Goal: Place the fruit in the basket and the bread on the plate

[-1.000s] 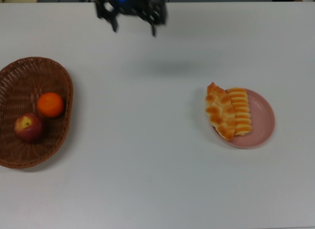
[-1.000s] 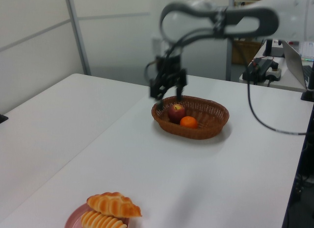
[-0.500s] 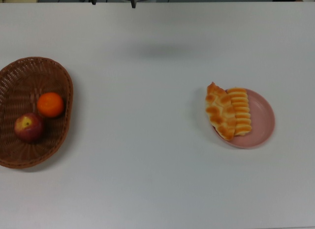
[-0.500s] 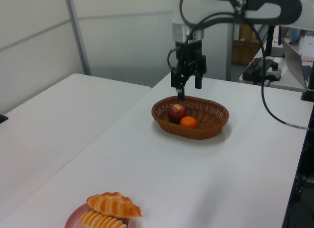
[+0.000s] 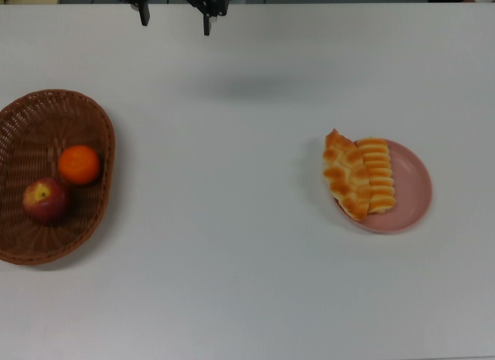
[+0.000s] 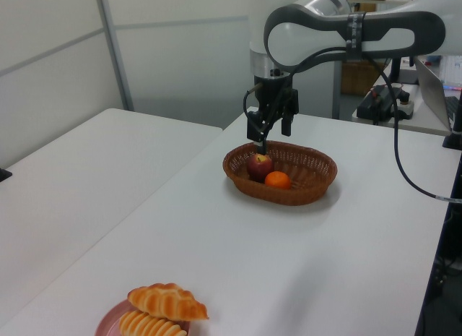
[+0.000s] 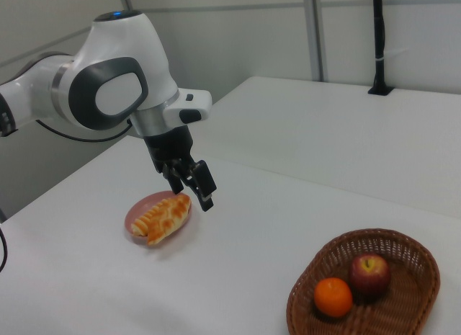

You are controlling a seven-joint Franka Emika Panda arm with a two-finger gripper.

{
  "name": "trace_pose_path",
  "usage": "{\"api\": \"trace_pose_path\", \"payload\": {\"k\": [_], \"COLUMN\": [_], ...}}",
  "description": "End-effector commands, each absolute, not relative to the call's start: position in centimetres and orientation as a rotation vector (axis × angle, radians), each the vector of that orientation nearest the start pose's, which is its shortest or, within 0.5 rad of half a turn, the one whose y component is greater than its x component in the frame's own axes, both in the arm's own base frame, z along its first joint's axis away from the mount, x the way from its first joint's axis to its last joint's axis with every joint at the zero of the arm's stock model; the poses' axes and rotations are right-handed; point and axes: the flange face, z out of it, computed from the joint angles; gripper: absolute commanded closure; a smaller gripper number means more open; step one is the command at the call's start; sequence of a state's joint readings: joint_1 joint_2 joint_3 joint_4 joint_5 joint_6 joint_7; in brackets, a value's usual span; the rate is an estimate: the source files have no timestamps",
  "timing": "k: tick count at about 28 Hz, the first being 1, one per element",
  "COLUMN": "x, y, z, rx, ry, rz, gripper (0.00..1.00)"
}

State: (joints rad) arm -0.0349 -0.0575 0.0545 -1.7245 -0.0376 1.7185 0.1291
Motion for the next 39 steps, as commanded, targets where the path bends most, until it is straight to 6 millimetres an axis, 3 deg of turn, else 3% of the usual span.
{"api": "trace_pose_path", "payload": {"k": [1, 21, 30, 39], "x": [53.9, 54.0, 56.0, 56.4], "y": [0.2, -0.4, -0.9, -1.3], "z": [60.5, 60.7, 61.5, 61.1], "rx": [-3.186, -3.157, -3.105, -3.053], "ry": [0.211, 0.238, 0.265, 0.293], "rz": [-0.145, -0.159, -0.209, -0.202], "gripper": [0.00, 0.00, 0.00, 0.00]}}
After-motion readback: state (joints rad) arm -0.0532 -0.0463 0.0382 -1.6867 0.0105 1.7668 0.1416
